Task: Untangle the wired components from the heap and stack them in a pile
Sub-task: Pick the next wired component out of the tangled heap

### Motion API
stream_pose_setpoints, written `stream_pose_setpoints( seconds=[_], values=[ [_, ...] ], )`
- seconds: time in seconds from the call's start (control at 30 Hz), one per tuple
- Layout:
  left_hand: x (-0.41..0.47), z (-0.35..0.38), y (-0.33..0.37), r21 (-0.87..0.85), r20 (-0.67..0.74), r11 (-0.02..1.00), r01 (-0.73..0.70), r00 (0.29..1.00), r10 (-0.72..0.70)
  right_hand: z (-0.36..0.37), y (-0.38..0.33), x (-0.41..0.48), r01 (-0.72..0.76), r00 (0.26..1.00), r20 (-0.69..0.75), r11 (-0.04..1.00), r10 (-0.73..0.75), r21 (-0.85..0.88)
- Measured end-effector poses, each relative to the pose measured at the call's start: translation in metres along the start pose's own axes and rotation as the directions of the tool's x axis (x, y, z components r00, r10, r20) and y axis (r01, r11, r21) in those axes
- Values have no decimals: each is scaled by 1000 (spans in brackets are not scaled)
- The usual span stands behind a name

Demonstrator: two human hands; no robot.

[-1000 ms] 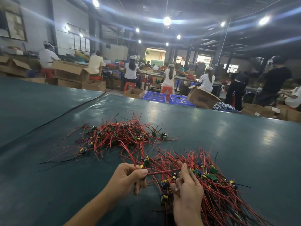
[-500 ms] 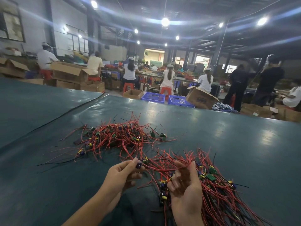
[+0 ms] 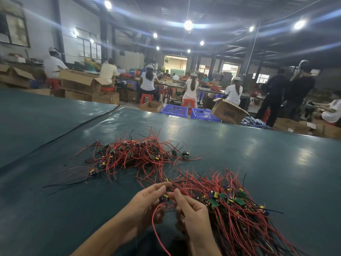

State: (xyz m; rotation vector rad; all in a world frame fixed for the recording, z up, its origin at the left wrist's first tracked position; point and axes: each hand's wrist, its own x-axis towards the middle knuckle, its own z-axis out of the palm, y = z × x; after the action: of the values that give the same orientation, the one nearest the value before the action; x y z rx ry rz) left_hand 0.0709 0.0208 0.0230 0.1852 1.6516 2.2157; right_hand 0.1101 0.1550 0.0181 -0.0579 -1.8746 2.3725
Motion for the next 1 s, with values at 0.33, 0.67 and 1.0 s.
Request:
stream_pose_setpoints(
  seconds=[0.33, 0.67, 1.0],
  values=[
    [-10, -4, -9, 68, 48, 997, 34, 998, -37, -5, 0, 4, 15, 994, -106, 1000, -12, 27],
    [-18, 13, -12, 241, 157, 963, -122, 984, 85, -4, -1, 0, 52, 994, -99, 999, -53, -9],
    [-15, 12, -12, 234, 64, 960, -157, 987, 146, 0, -1, 1, 55, 997, -62, 998, -53, 35]
  ],
)
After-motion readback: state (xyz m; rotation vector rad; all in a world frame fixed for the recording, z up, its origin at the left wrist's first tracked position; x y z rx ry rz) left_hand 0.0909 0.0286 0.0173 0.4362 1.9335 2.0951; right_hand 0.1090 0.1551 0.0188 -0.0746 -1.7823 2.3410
